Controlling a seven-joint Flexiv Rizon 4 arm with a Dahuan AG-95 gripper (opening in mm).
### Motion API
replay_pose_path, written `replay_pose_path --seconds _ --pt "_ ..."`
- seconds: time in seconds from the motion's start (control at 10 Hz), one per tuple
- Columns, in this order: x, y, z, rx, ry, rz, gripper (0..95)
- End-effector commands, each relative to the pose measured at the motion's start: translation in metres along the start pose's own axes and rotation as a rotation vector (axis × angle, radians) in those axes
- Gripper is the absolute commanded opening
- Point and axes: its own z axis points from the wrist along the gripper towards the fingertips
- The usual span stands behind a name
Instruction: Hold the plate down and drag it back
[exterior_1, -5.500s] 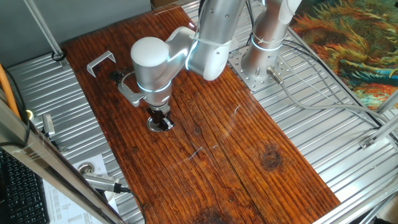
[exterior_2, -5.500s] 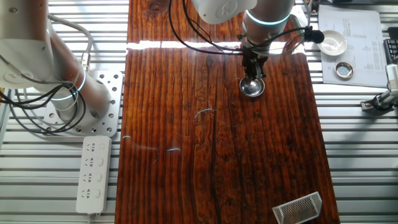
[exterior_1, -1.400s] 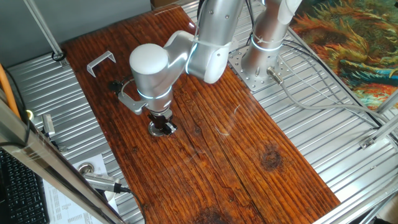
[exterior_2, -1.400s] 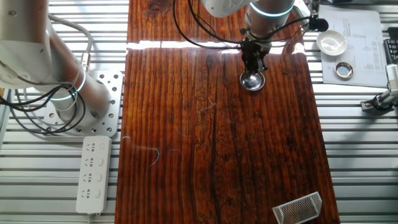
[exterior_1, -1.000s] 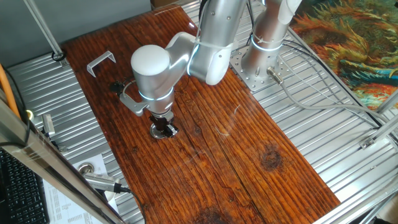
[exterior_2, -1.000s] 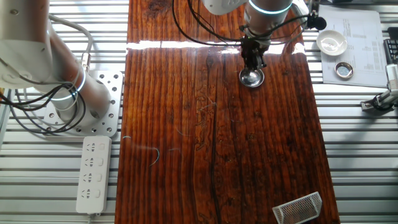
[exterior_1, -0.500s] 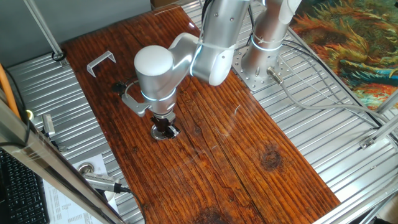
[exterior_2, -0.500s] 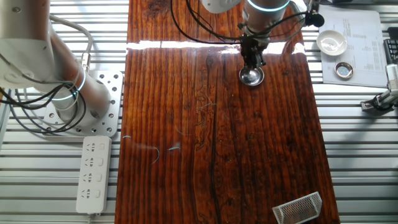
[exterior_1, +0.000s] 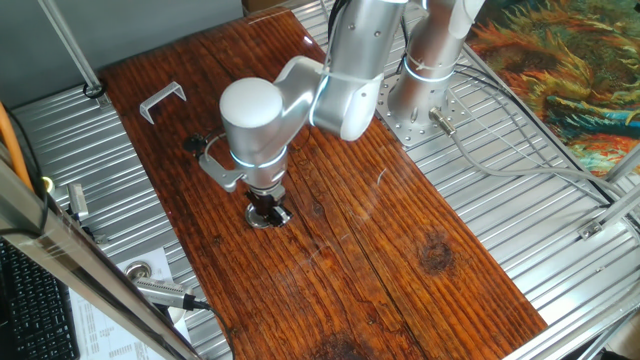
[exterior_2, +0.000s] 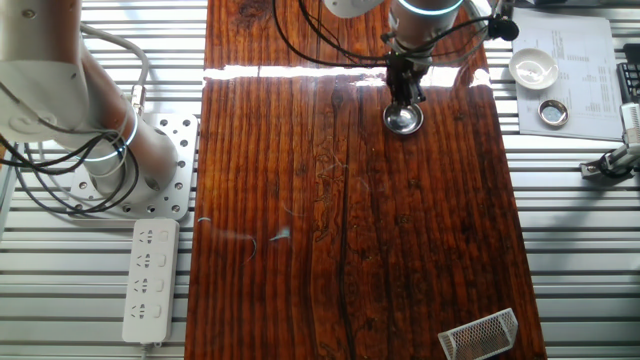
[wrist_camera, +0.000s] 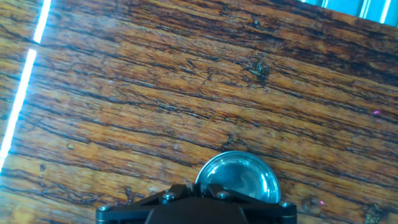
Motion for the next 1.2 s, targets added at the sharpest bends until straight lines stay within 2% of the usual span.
replay_pose_path --seconds 0.1,1.1,1.2 --pt "0.0 0.002 0.017 -0.007 -0.003 0.003 0.0" --pt "-0.001 0.013 0.017 -0.002 -0.006 0.017 0.0" --pt "-0.001 0.014 0.016 -0.009 -0.01 0.019 0.0"
